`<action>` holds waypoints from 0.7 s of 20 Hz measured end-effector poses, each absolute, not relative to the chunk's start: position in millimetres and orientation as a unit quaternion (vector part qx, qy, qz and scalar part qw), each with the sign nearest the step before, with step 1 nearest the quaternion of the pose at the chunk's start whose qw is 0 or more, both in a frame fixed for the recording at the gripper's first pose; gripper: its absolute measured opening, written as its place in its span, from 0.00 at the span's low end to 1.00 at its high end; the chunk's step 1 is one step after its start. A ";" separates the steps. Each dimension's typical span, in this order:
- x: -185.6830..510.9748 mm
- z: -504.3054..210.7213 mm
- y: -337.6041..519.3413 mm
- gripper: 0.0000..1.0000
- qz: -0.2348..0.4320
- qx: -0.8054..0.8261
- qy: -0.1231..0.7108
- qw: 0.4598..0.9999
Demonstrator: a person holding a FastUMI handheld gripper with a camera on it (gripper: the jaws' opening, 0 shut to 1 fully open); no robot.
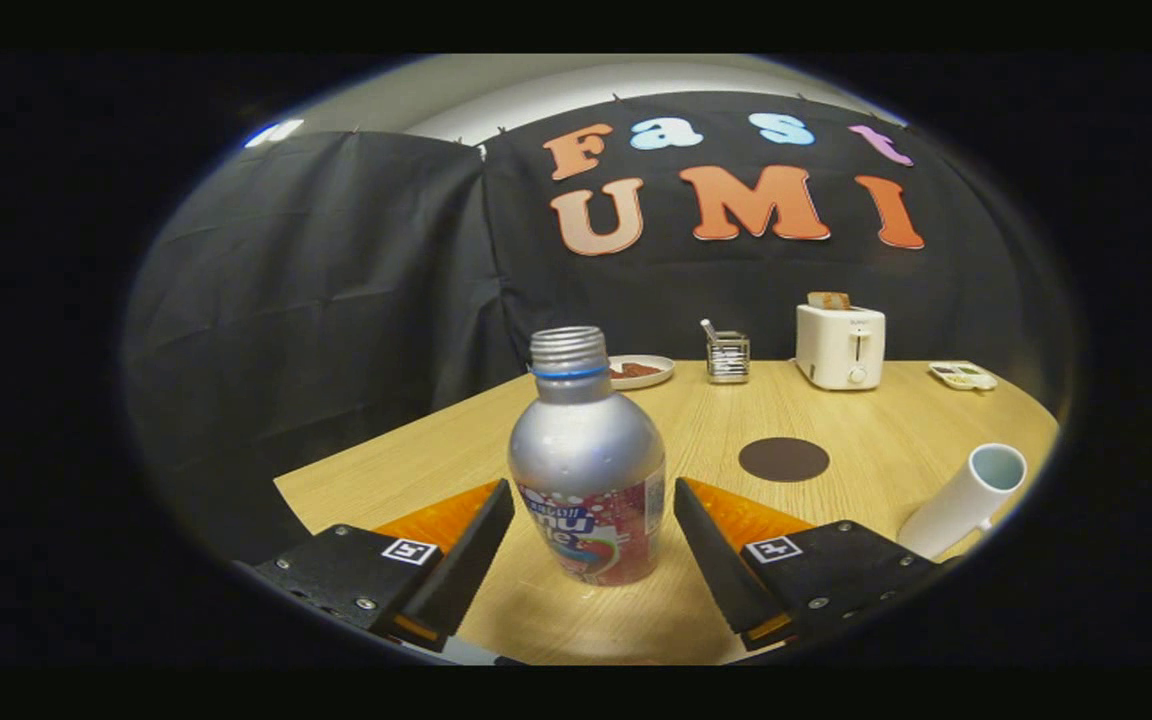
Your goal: Take the bottle from table, then pour the juice into the cup, finally place the bottle on the coaster
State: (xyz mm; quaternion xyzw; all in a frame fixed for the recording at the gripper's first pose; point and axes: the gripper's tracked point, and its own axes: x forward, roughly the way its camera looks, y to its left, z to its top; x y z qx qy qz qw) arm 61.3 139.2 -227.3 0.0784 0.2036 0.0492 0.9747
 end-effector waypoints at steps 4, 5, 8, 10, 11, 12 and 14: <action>64.9 -237.1 137.0 0.96 0.035 0.082 0.210 0.974; 65.2 -238.5 138.0 0.96 0.036 0.085 0.211 0.973; 66.0 -235.4 135.8 0.96 0.034 0.092 0.202 0.974; 68.3 -234.4 134.6 0.86 0.032 0.094 0.197 0.975; 66.3 -231.4 135.7 0.81 0.036 0.095 0.196 0.975; 66.4 -228.2 135.1 0.80 0.036 0.099 0.192 0.976; 66.8 -216.1 130.2 0.79 0.035 0.108 0.178 0.977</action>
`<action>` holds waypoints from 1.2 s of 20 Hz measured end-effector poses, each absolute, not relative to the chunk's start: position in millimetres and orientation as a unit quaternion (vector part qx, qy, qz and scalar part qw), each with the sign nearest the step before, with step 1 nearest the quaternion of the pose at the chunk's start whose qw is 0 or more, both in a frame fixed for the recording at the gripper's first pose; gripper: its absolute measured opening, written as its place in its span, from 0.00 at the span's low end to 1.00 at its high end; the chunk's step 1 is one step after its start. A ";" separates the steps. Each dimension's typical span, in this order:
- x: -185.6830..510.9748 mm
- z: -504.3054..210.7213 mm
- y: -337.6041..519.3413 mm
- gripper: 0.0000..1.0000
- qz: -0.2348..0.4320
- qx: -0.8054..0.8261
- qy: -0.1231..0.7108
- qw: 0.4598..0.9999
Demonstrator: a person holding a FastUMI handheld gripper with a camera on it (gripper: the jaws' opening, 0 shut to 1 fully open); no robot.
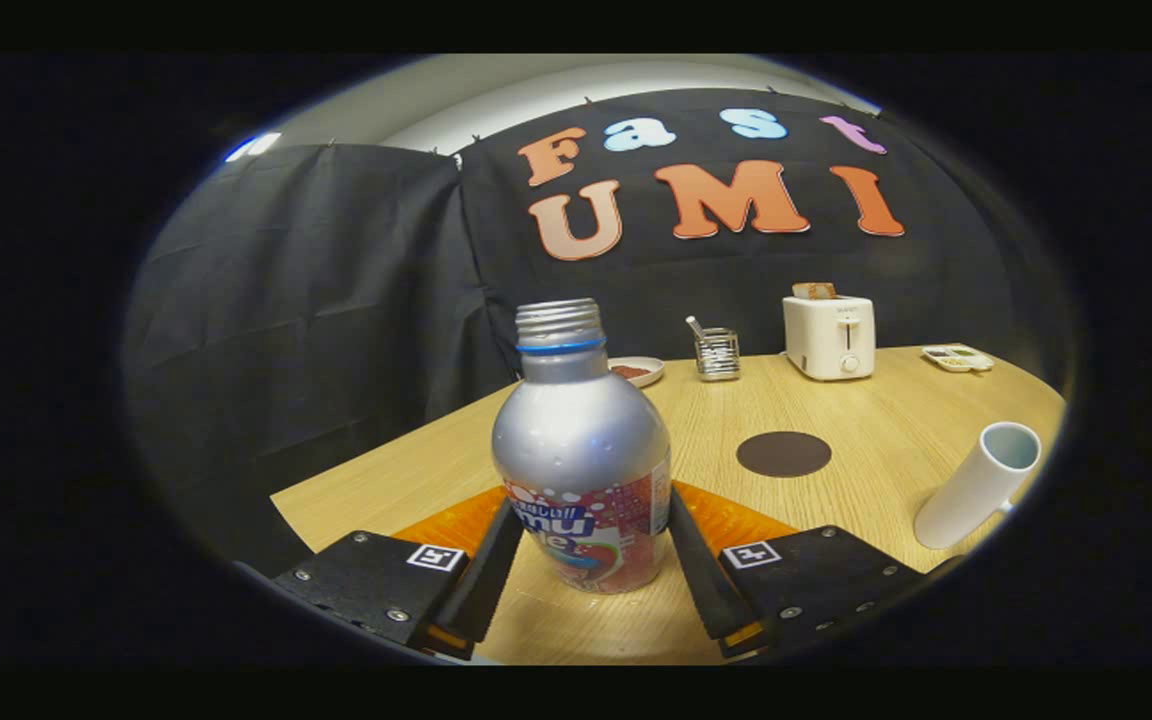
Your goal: Take the bottle from table, then pour the juice into the cup, finally place the bottle on the coaster
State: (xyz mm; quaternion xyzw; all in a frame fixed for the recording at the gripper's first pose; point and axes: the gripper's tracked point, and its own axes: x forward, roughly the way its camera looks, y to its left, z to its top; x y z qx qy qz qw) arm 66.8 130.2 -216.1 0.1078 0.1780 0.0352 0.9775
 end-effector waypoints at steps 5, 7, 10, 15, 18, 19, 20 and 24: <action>61.4 -193.0 111.8 0.79 0.024 0.164 0.164 0.972; 57.7 -185.6 103.9 0.79 0.018 0.182 0.160 0.970; 52.4 -178.8 89.5 0.79 0.009 0.212 0.154 0.965; 47.0 -175.0 64.9 0.78 -0.009 0.270 0.147 0.951; 40.6 -178.3 53.8 0.78 -0.017 0.303 0.149 0.941; 39.1 -177.9 52.5 0.78 -0.017 0.316 0.147 0.937; 37.8 -177.8 50.8 0.78 -0.017 0.330 0.146 0.933; 34.4 -175.1 45.3 0.79 -0.010 0.393 0.143 0.908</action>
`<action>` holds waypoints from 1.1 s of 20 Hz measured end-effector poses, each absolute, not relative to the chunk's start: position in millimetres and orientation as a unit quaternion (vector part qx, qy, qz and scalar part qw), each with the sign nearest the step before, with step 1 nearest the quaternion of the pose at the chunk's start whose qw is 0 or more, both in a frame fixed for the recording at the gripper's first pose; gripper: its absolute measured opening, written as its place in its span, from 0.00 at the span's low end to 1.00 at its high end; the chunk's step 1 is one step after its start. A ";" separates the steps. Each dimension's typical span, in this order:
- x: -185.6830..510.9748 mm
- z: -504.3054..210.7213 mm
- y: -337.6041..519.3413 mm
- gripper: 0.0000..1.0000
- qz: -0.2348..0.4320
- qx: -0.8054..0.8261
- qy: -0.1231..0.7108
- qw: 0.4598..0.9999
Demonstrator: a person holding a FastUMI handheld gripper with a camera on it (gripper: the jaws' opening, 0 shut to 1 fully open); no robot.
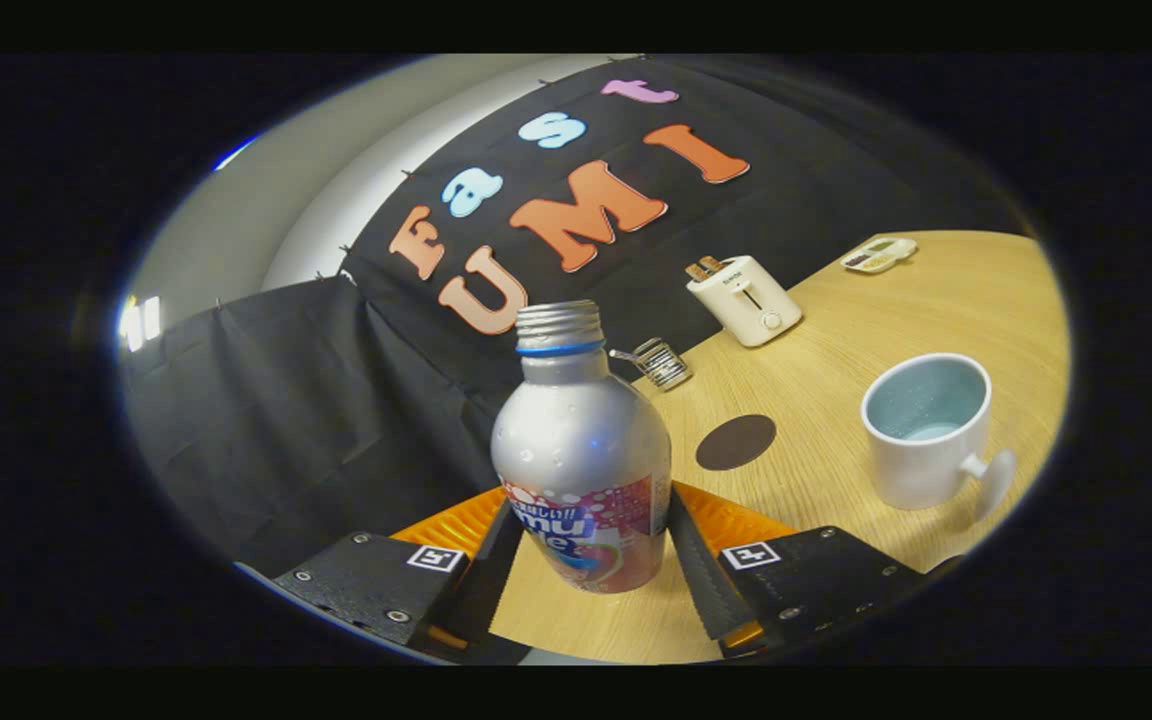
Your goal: Take the bottle from table, then pour the juice into the cup, finally place the bottle on the coaster
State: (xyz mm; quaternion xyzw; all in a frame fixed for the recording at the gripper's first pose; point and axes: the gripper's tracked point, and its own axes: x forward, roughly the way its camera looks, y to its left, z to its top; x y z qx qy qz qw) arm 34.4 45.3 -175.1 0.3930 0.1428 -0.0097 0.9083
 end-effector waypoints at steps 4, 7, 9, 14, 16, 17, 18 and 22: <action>28.0 -178.1 36.3 0.78 -0.018 0.443 0.135 0.886; 27.6 -176.4 37.4 0.78 -0.014 0.487 0.125 0.864; 25.9 -178.8 33.9 0.78 -0.020 0.497 0.126 0.858; 24.7 -182.8 29.1 0.78 -0.029 0.537 0.119 0.834; 22.4 -182.0 23.9 0.78 -0.037 0.550 0.108 0.828; 21.8 -180.4 23.8 0.78 -0.038 0.556 0.103 0.824; 21.2 -178.8 24.1 0.78 -0.038 0.561 0.097 0.821; 23.6 -176.2 31.5 0.79 -0.028 0.584 0.088 0.807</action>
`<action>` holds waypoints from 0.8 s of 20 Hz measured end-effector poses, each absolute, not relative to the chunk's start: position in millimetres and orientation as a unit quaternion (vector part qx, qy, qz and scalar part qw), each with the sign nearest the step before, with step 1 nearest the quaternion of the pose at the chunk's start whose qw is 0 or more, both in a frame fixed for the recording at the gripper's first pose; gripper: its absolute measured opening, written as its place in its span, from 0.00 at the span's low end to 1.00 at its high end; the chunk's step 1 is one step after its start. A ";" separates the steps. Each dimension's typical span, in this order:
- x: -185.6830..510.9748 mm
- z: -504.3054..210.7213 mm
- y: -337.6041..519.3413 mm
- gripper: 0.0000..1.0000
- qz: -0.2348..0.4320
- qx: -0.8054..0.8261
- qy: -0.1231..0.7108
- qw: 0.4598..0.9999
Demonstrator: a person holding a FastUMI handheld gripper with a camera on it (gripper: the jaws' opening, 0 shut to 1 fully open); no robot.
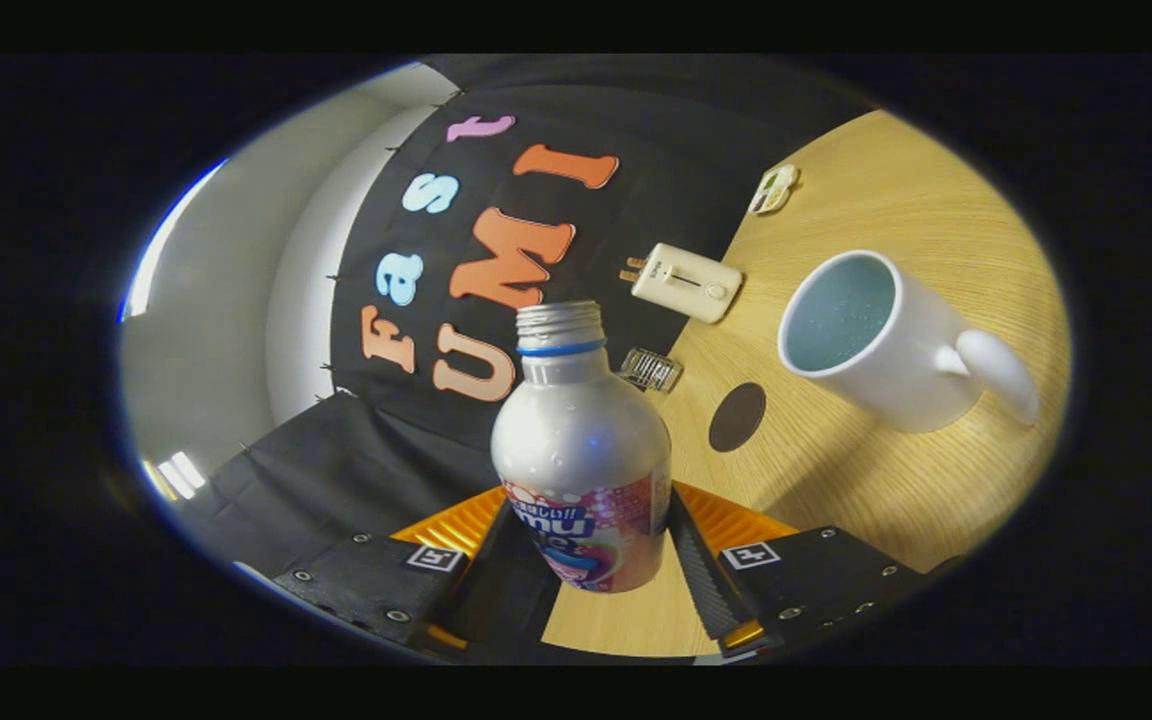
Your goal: Take the bottle from table, then pour the juice into the cup, finally place the bottle on the coaster
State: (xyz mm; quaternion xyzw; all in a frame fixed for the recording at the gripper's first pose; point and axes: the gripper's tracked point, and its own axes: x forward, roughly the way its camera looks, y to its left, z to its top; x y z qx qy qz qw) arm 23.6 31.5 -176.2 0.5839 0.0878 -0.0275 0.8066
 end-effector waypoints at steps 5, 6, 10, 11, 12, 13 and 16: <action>27.4 -159.8 35.9 0.79 -0.012 0.639 0.069 0.766; 29.7 -157.2 35.4 0.79 -0.008 0.647 0.065 0.760; 37.1 -153.8 32.7 0.78 0.005 0.690 0.059 0.722; 33.6 -154.4 30.2 0.78 0.005 0.699 0.058 0.712; 33.1 -156.8 25.6 0.78 0.003 0.706 0.057 0.706; 33.5 -160.8 21.8 0.78 0.000 0.711 0.057 0.701; 43.5 -168.1 18.4 0.78 -0.003 0.717 0.062 0.694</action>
